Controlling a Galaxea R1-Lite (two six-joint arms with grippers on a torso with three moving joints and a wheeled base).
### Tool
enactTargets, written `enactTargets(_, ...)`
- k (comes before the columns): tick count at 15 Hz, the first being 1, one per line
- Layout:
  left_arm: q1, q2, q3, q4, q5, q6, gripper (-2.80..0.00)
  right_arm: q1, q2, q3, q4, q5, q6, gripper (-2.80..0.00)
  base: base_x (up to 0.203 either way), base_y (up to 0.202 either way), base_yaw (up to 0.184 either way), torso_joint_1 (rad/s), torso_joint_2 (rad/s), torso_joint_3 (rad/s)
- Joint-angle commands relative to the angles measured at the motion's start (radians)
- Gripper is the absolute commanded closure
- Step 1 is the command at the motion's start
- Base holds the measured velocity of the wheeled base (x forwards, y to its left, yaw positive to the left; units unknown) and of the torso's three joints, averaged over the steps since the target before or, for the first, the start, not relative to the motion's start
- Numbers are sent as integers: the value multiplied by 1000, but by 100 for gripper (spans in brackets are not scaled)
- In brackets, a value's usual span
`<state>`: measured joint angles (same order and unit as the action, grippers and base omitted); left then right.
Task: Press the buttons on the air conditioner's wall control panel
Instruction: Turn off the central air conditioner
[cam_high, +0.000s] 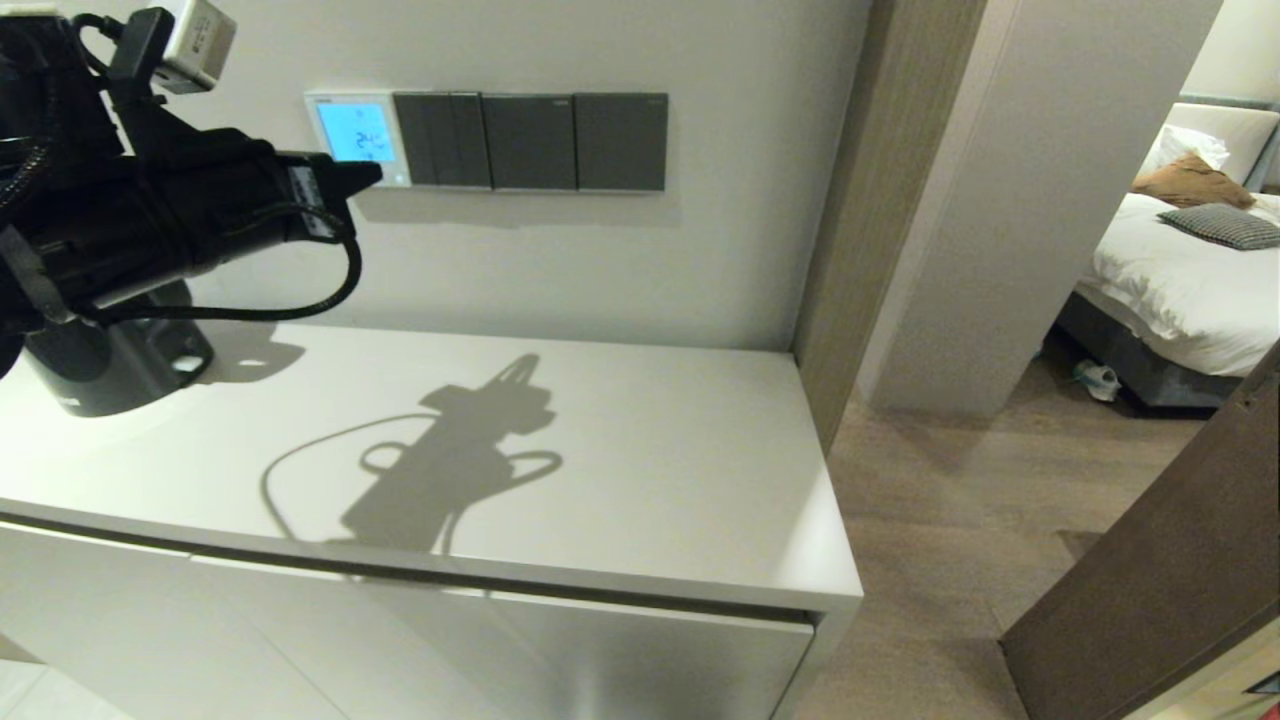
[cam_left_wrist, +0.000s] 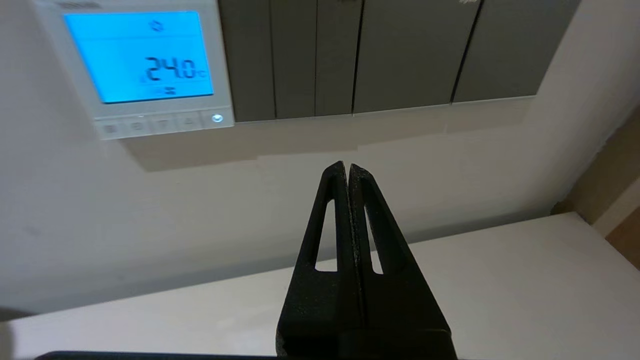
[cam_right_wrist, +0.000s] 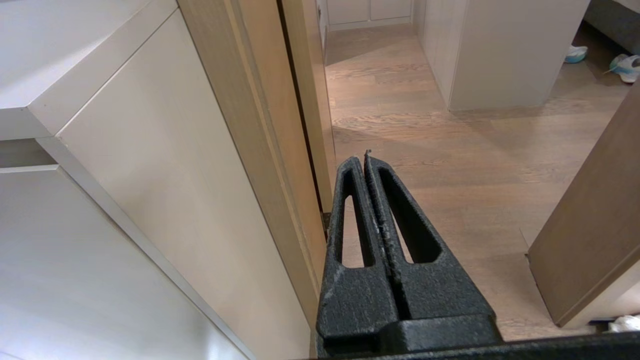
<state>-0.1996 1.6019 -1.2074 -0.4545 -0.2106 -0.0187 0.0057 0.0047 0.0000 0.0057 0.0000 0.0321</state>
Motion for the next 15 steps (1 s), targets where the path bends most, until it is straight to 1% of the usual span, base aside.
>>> enactTargets(1,-2,85,-33,-12,0,-1,0,0,1,2,0,2,0,0,0,0,0,0,0,0)
enactTargets(4,-1,173,-57,-107,8,-3,0,0,1,2,0,0,0,0,0,0,0,0,0,0)
enactTargets(5,-1,191,-77,-120,12,-2,0,0,1,2,0,0,0,0,0,0,0,0,0,0)
enactTargets(7,2,223,-102,-122,13,-1,0,0,1,2,0,0,0,0,0,0,0,0,0,0)
enactTargets(9,22,249,-136,-120,13,-1,0,0,1,2,0,0,0,0,0,0,0,0,0,0)
enactTargets(15,60,270,-192,-95,27,-1,0,0,1,2,0,1,0,0,0,0,0,0,0,0)
